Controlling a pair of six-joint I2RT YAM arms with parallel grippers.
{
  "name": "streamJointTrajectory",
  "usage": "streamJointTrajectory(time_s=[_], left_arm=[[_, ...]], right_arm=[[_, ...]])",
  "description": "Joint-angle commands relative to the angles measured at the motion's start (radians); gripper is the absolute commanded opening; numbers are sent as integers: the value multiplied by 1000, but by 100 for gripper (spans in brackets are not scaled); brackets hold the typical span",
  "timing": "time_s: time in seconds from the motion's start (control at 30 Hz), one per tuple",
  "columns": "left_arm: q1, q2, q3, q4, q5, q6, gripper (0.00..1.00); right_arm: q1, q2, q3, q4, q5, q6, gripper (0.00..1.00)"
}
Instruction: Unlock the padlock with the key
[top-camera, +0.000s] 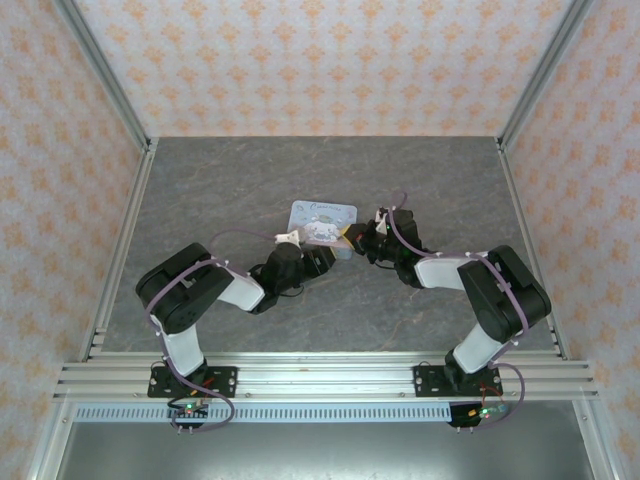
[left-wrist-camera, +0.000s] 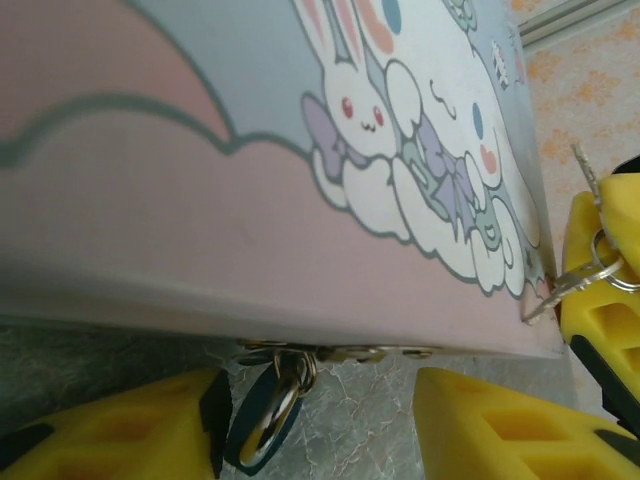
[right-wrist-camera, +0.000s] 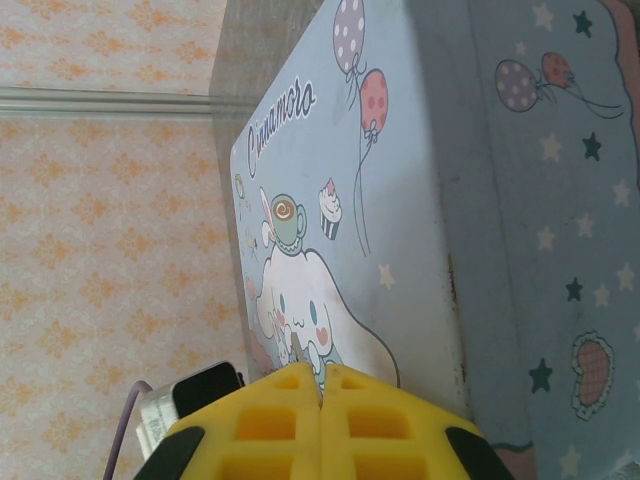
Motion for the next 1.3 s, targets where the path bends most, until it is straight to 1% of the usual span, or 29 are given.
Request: streamJointTrajectory(time_s=[0.0,0.23,0.37,0.5,0.63,0.73,0.77,0.93,0.97,1.03,1.13,1.17,1.2,1.27], left_arm=[[-6,21,15,-41,-47,7,51],[-7,23,0,-64,-63,23,46],[-8,21,1,-82,-73,29,41],[-8,22,7,-102,-81,31,32],[-8,26,13,-112,-84,31,30],[-8,27,20,-118,-87,31,27],[-8,29,23,-120,-87,30,24],[-8,36,38,-130,-86,32,20],[-8,38,41,-132,-85,32,17],[-8,37,45,-136,-83,31,15],[-7,29,51,-154,-74,32,6],[-6,23,50,-156,-69,31,2],[-6,17,50,-162,-61,29,0],[-3,0,52,-180,-50,22,0]], right_arm=[[-1,2,-5,6,10,-8,0],[-1,6,-5,10,10,-6,0],[-1,7,-7,11,10,-6,0],[-1,6,-10,12,10,-5,0],[-1,6,-10,13,11,-6,0],[-1,8,-11,12,10,-6,0],[-1,8,-11,14,10,-6,0],[-1,11,-10,14,9,-5,0],[-2,11,-10,14,9,-7,0],[-1,10,-11,13,9,-5,0],[-1,6,-10,14,4,-6,0],[-2,1,-10,13,-1,-7,0],[-1,-5,-12,12,-6,-8,0],[-1,-31,-20,7,-10,-8,0]])
